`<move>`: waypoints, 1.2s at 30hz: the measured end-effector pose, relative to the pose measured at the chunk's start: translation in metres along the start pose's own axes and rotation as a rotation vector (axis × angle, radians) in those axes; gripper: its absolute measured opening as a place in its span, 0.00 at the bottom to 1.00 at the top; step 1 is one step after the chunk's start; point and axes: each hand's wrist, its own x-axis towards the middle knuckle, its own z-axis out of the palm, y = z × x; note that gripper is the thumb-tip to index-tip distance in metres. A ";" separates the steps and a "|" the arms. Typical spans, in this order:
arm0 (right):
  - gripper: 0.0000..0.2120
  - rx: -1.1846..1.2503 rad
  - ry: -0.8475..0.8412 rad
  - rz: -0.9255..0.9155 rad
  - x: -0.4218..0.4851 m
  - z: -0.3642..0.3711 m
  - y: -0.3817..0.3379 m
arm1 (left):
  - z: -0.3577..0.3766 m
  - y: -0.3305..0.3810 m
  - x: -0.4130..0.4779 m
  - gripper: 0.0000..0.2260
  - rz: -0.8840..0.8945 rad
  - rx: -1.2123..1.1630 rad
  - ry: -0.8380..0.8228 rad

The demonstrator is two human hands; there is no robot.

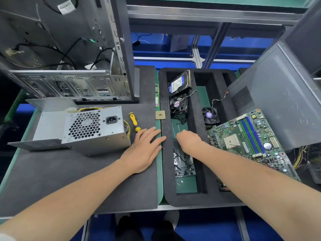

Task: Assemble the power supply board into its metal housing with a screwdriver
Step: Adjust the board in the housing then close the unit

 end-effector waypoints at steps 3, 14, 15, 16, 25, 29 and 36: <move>0.09 0.234 0.034 0.057 -0.004 -0.022 0.008 | 0.001 0.000 -0.001 0.20 0.018 0.015 0.009; 0.04 1.093 0.421 -0.071 -0.027 -0.100 0.018 | -0.075 0.042 0.001 0.24 0.226 -0.034 0.232; 0.03 1.141 0.452 -0.099 -0.028 -0.110 0.014 | -0.094 0.042 0.002 0.21 0.251 -0.063 0.335; 0.02 1.174 0.474 -0.135 -0.030 -0.120 0.007 | -0.115 0.039 0.002 0.18 0.240 -0.080 0.432; 0.02 1.217 0.488 -0.373 -0.050 -0.179 -0.075 | -0.228 -0.087 -0.013 0.09 -0.506 -0.240 -0.075; 0.03 1.049 0.514 -0.358 -0.053 -0.177 -0.095 | -0.216 -0.108 -0.013 0.11 -0.450 -0.312 -0.248; 0.05 0.953 0.557 -0.256 -0.058 -0.178 -0.112 | -0.217 -0.134 -0.014 0.10 -0.458 -0.585 -0.257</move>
